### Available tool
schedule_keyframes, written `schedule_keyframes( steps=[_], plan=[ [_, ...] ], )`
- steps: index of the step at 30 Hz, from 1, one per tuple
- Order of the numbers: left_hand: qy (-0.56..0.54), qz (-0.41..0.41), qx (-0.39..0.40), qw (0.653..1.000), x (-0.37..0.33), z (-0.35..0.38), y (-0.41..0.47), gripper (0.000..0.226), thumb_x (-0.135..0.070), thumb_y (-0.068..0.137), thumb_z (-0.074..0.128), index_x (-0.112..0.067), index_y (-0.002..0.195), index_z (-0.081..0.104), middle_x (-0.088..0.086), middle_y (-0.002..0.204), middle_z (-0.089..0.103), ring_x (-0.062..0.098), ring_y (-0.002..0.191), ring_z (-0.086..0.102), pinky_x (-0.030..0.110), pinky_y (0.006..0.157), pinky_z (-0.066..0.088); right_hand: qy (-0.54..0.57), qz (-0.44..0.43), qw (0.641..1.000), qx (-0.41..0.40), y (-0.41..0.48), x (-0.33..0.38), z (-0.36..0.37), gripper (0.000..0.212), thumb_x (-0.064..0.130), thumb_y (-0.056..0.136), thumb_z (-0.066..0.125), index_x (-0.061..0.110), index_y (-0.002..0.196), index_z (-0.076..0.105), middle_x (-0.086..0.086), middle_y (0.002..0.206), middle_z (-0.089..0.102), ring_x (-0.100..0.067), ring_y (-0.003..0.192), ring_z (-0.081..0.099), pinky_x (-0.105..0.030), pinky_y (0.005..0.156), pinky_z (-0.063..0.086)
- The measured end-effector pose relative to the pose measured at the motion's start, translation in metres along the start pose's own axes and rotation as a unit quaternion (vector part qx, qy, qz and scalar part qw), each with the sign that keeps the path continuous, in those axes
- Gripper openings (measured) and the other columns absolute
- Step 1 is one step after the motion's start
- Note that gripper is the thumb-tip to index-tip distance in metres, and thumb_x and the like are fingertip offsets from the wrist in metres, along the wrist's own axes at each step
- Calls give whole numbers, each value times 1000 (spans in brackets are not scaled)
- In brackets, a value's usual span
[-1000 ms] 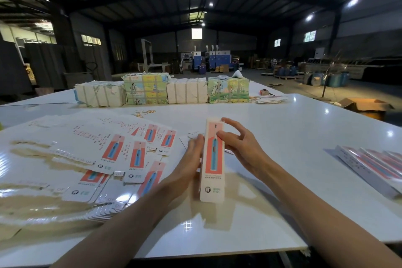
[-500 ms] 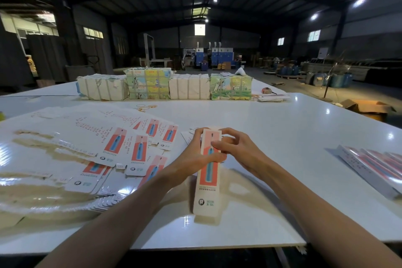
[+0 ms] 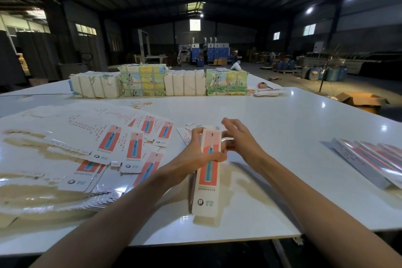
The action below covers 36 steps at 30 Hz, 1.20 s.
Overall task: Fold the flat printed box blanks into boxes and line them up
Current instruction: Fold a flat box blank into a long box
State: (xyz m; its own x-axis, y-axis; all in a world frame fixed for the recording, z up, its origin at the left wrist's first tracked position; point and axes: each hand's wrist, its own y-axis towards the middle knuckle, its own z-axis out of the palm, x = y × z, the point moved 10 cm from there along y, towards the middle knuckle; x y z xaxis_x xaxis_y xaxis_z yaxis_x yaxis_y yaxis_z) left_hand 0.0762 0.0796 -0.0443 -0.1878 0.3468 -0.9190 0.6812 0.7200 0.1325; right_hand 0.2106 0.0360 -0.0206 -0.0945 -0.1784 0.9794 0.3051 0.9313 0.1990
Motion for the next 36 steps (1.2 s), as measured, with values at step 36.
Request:
schedule_keyframes(
  steps=[36],
  plan=[
    [-36, 5, 23, 999, -3, -2, -2, 97, -23, 77, 88, -78, 128, 27, -3, 117, 60, 28, 74, 80, 34, 57, 63, 80, 0, 997, -23, -5, 16, -9, 11, 7, 99, 69, 5, 95, 79, -21, 99, 79, -32, 96, 79, -39, 75, 67]
  ],
)
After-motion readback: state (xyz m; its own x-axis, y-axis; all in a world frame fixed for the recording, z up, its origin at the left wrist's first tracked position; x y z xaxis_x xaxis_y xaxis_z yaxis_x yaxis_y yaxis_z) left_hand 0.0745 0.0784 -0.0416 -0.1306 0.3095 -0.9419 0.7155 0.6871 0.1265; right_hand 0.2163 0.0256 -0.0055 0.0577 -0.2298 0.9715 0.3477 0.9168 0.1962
